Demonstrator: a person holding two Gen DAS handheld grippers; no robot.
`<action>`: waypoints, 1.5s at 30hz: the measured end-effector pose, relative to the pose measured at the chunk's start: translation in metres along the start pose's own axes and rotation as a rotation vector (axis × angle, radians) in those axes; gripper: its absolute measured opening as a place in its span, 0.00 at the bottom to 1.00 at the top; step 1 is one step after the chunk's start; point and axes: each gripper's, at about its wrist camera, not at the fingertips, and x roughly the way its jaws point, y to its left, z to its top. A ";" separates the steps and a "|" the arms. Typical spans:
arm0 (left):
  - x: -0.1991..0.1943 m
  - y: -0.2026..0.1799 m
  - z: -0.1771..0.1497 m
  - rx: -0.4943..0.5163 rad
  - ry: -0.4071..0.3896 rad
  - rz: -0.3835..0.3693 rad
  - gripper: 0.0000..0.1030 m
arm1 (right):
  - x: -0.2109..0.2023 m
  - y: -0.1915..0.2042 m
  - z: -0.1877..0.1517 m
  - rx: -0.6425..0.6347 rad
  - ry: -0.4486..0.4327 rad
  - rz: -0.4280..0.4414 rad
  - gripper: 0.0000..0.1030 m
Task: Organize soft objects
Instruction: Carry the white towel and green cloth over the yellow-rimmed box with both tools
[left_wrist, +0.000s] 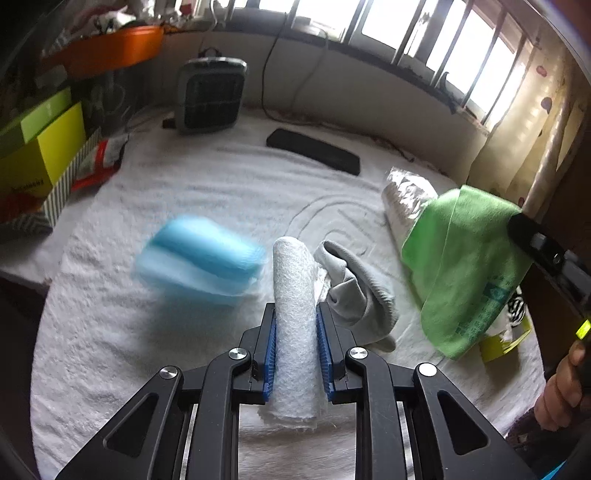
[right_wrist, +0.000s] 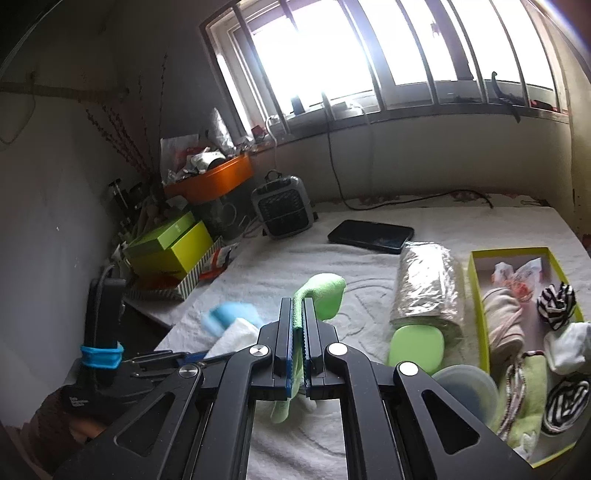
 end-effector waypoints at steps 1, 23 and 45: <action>-0.003 -0.002 0.002 0.000 -0.011 -0.002 0.18 | -0.002 -0.002 0.001 0.001 -0.003 -0.004 0.04; -0.013 -0.083 0.039 0.110 -0.065 -0.136 0.18 | -0.072 -0.065 0.016 0.079 -0.120 -0.137 0.04; 0.036 -0.182 0.078 0.215 -0.007 -0.317 0.18 | -0.084 -0.151 0.008 0.186 -0.066 -0.264 0.04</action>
